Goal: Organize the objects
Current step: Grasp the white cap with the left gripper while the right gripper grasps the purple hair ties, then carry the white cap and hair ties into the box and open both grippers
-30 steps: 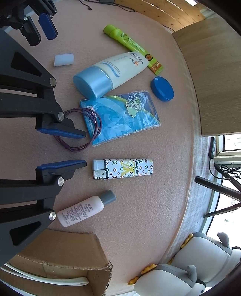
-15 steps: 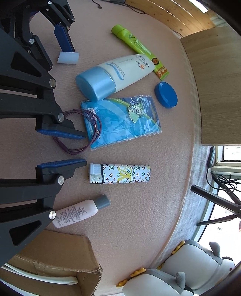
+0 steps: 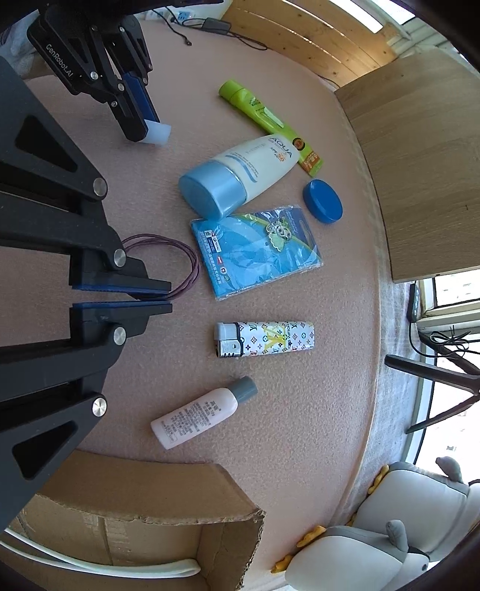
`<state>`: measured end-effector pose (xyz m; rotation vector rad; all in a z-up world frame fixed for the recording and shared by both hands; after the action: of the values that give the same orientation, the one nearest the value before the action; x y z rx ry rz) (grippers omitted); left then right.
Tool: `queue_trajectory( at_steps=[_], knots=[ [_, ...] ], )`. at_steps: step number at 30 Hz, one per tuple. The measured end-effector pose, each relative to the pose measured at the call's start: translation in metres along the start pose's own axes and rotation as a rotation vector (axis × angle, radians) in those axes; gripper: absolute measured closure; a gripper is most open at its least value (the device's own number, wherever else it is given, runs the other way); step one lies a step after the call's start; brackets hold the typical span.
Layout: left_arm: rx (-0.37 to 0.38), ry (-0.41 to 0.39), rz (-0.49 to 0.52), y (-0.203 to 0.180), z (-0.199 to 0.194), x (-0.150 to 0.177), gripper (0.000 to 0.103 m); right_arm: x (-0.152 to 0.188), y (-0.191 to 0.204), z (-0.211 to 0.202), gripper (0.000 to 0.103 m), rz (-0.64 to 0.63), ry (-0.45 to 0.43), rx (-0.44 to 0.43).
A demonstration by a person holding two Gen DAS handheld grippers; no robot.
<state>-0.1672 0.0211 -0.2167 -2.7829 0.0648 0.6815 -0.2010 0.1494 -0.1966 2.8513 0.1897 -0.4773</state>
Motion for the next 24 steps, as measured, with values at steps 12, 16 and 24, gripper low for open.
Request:
queue_trajectory(
  at_steps=[12,16,24],
  knots=[
    [0.056,-0.057,-0.005,-0.021,-0.033,-0.011,0.089,0.012,-0.017,-0.071,0.100,0.096,-0.107,-0.122],
    [0.087,-0.075,0.031,-0.046,-0.037,-0.023,0.089,0.016,-0.033,-0.096,0.100,0.120,-0.151,-0.122],
    [0.161,-0.081,0.138,-0.114,-0.031,-0.043,0.089,0.030,-0.085,-0.137,0.100,0.205,-0.229,-0.084]
  ],
)
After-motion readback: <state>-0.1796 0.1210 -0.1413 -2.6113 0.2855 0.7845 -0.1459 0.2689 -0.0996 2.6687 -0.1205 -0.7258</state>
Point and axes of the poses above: each gripper's, at about its wrist camera, not at the fingertips, and z roughly the way its jaws point, y to its left, x to its underside, the point moved 9 cm from there along z, roughly the way its jaws point, and after that the axes turned 10 degrees about z, right-handed, at the moved point
